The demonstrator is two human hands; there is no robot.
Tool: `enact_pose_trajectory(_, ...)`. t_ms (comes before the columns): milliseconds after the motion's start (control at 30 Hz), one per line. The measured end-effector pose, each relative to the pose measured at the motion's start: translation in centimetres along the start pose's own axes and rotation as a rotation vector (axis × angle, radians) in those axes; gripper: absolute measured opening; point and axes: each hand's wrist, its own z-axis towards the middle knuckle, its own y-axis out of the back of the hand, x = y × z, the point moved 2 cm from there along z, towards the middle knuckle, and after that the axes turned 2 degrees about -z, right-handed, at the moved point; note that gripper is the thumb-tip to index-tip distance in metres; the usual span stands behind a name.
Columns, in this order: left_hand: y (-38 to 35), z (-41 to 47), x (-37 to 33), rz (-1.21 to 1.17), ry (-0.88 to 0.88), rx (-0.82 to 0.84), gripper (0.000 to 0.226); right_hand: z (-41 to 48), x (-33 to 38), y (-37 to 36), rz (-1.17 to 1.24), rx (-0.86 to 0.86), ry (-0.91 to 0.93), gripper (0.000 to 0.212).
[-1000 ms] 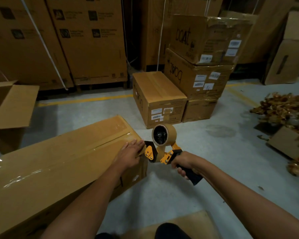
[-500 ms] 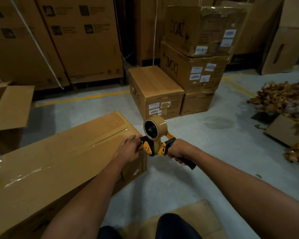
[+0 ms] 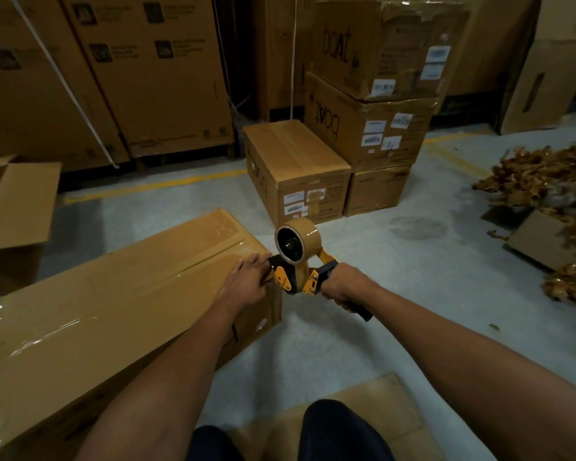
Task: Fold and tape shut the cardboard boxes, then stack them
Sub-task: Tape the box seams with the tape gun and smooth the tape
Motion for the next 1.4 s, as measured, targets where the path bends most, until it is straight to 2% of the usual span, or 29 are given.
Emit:
enact_pose_trajectory(367, -0.4, 0.2, 0.2, -0.002, 0.008, -0.005, 0.068, 0.5, -0.6, -0.2, -0.046, -0.024, -0.009, 0.014)
enact_pose_trajectory(467, -0.3, 0.0, -0.1, 0.001, 0.001, -0.007, 0.066, 0.1, -0.4, -0.1, -0.114, -0.056, 0.011, 0.01)
enact_pose_trajectory(633, -0.4, 0.1, -0.2, 0.003, 0.005, 0.001, 0.06, -0.8, -0.1, 0.5, -0.147, -0.088, 0.056, 0.016)
enact_pose_trajectory(867, -0.4, 0.0, -0.4, -0.001, 0.004, 0.017, 0.065, -1.2, -0.2, 0.7, -0.181, -0.102, 0.072, 0.021)
enact_pose_trajectory(1133, -0.5, 0.3, 0.1, -0.025, 0.028, 0.046, 0.074, -1.3, -0.3, 1.3, -0.229, -0.087, 0.093, 0.014)
enact_pose_trajectory(1200, -0.5, 0.0, 0.6, -0.025, 0.034, 0.042, 0.073, -0.7, -1.5, 1.1, -0.345, -0.085, 0.095, 0.018)
enact_pose_trajectory(1267, -0.3, 0.1, 1.5, -0.066, 0.031, 0.05, 0.067, -0.9, -6.0, 0.0, -0.501, -0.042, -0.024, 0.027)
enact_pose_trajectory(1300, -0.4, 0.2, 1.7, -0.079, 0.031, 0.043, 0.065, -0.8, -9.7, -0.8, -0.507, -0.026, -0.142, 0.029)
enact_pose_trajectory(1400, 0.2, 0.7, 1.6, -0.042, 0.045, 0.022, 0.065, -0.1, -17.3, -1.8, -0.378, 0.032, -0.337, 0.035)
